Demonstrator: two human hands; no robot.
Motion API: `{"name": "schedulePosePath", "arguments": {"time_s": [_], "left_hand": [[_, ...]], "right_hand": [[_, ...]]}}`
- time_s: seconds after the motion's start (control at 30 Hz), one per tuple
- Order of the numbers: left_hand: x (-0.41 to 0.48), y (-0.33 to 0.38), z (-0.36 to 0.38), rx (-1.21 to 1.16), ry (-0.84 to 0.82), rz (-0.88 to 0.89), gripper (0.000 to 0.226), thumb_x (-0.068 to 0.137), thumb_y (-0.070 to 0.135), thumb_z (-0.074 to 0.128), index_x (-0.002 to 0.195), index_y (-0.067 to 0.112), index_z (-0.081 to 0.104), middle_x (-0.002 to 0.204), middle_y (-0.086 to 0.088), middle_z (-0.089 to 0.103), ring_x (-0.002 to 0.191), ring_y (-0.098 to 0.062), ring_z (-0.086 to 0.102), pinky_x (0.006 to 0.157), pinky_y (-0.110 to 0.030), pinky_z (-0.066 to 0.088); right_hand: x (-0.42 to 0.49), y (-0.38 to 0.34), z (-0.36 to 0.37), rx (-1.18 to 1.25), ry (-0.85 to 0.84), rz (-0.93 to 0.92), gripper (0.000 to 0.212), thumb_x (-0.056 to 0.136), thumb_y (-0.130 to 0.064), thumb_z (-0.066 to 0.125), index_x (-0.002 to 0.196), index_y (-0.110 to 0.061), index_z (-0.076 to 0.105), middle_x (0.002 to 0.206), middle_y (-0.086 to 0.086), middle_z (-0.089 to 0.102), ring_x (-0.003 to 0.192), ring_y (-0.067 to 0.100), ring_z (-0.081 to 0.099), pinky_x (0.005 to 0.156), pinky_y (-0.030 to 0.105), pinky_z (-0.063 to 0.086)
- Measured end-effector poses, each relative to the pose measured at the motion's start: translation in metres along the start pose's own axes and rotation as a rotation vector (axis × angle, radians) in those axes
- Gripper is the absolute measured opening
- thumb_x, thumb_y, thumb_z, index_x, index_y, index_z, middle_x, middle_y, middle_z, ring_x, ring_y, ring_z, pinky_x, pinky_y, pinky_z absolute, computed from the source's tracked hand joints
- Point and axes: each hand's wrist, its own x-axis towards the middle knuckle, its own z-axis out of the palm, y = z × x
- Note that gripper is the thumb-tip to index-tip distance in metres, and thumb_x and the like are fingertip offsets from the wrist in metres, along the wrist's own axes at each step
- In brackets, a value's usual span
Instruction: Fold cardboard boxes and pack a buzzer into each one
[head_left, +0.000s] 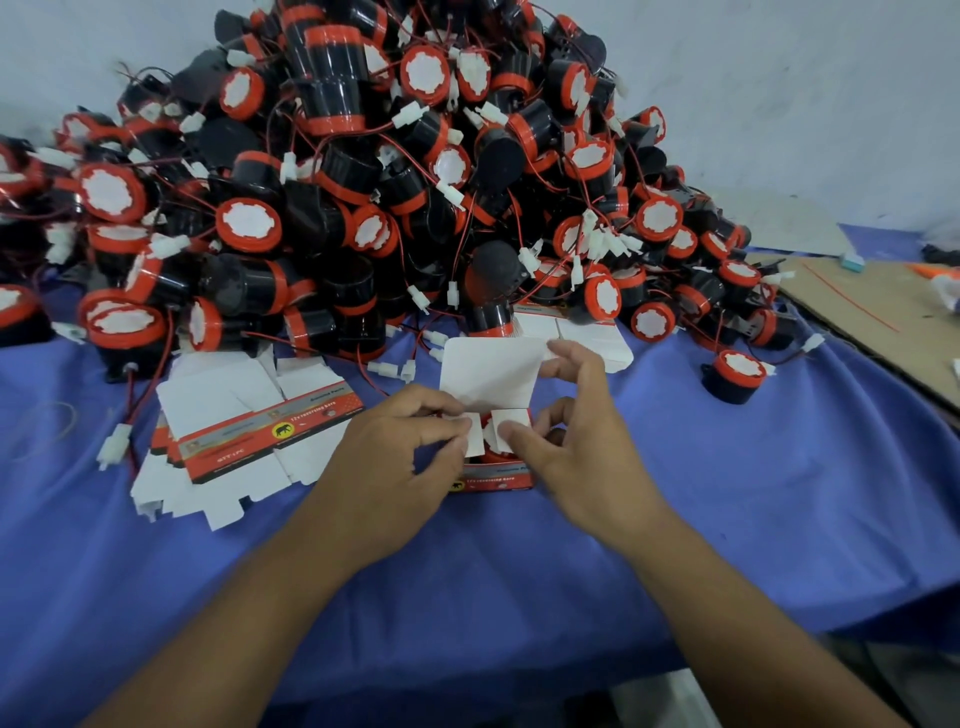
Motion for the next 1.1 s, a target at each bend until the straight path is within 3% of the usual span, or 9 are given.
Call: {"name": "schedulePosePath", "arguments": {"time_s": [0.1, 0.23, 0.3, 0.4, 0.53, 0.67, 0.8, 0.97, 1.1], "left_hand": [[-0.001, 0.002, 0.004, -0.061, 0.072, -0.067, 0.021, 0.088, 0.012, 0.072, 0.107, 0.021, 0.073, 0.110, 0.014, 0.064, 0.106, 0.003, 0.057, 0.088, -0.007, 0.042], [-0.003, 0.001, 0.004, -0.288, 0.112, -0.149, 0.059, 0.084, 0.013, 0.075, 0.124, 0.041, 0.041, 0.122, 0.014, 0.045, 0.114, 0.005, 0.055, 0.089, -0.012, 0.050], [-0.003, -0.001, 0.002, -0.189, 0.084, -0.056, 0.052, 0.089, 0.018, 0.070, 0.130, 0.040, 0.046, 0.125, 0.013, 0.043, 0.117, 0.000, 0.053, 0.091, -0.013, 0.048], [-0.003, -0.004, 0.000, -0.021, 0.047, 0.062, 0.034, 0.089, 0.023, 0.060, 0.123, 0.026, 0.063, 0.121, 0.011, 0.054, 0.114, -0.001, 0.052, 0.092, -0.009, 0.040], [-0.005, -0.008, 0.002, -0.001, -0.006, 0.061, 0.043, 0.094, 0.041, 0.057, 0.130, 0.020, 0.063, 0.127, 0.012, 0.060, 0.116, -0.002, 0.055, 0.097, -0.020, 0.045], [-0.007, -0.009, 0.001, -0.009, -0.043, 0.019, 0.059, 0.092, 0.062, 0.047, 0.134, 0.024, 0.061, 0.135, 0.016, 0.056, 0.125, 0.004, 0.049, 0.102, -0.011, 0.036], [-0.007, -0.009, -0.001, -0.051, -0.051, 0.009, 0.055, 0.090, 0.059, 0.053, 0.135, 0.027, 0.060, 0.135, 0.021, 0.054, 0.125, 0.011, 0.045, 0.103, -0.007, 0.034], [-0.006, -0.005, -0.003, -0.074, -0.037, -0.007, 0.046, 0.085, 0.042, 0.064, 0.130, 0.029, 0.064, 0.131, 0.020, 0.059, 0.123, 0.009, 0.050, 0.104, -0.019, 0.041], [-0.004, -0.006, -0.006, -0.073, -0.035, -0.018, 0.043, 0.086, 0.038, 0.061, 0.128, 0.031, 0.066, 0.131, 0.021, 0.059, 0.123, 0.010, 0.050, 0.105, -0.018, 0.041]], "right_hand": [[0.001, 0.001, -0.005, 0.019, -0.073, -0.057, 0.064, 0.093, -0.011, 0.071, 0.133, -0.046, 0.037, 0.103, -0.024, 0.061, 0.062, 0.017, 0.058, 0.049, 0.024, 0.051], [0.000, 0.008, -0.006, -0.063, -0.090, -0.102, 0.032, 0.097, -0.021, 0.067, 0.115, -0.043, 0.052, 0.069, -0.012, 0.057, 0.055, 0.008, 0.054, 0.051, 0.018, 0.043], [-0.002, 0.009, -0.007, -0.133, -0.085, -0.222, 0.018, 0.100, -0.029, 0.061, 0.118, -0.031, 0.059, 0.071, -0.017, 0.056, 0.062, 0.009, 0.057, 0.057, 0.016, 0.044], [-0.003, 0.009, -0.009, -0.210, -0.073, -0.346, 0.027, 0.106, -0.034, 0.046, 0.116, -0.018, 0.067, 0.094, -0.020, 0.064, 0.081, 0.003, 0.062, 0.070, 0.010, 0.044], [-0.002, 0.008, -0.012, -0.183, -0.107, -0.338, 0.029, 0.106, -0.035, 0.045, 0.114, -0.019, 0.068, 0.101, -0.010, 0.069, 0.091, 0.008, 0.065, 0.075, 0.019, 0.050], [-0.002, 0.007, -0.016, -0.152, -0.167, -0.271, 0.030, 0.102, -0.034, 0.054, 0.122, -0.017, 0.069, 0.115, -0.010, 0.069, 0.108, 0.011, 0.064, 0.088, 0.025, 0.054], [-0.003, 0.007, -0.021, -0.126, -0.241, -0.183, 0.032, 0.099, -0.033, 0.062, 0.129, -0.020, 0.065, 0.121, -0.013, 0.065, 0.112, 0.009, 0.062, 0.089, 0.025, 0.055], [-0.003, 0.007, -0.019, -0.140, -0.217, -0.215, 0.034, 0.094, -0.024, 0.069, 0.127, -0.014, 0.068, 0.124, -0.010, 0.064, 0.116, 0.002, 0.059, 0.093, 0.016, 0.048], [-0.001, 0.009, -0.016, -0.186, -0.229, -0.228, 0.036, 0.096, -0.028, 0.063, 0.130, -0.015, 0.068, 0.126, -0.005, 0.062, 0.112, 0.011, 0.061, 0.089, 0.023, 0.053]]}}
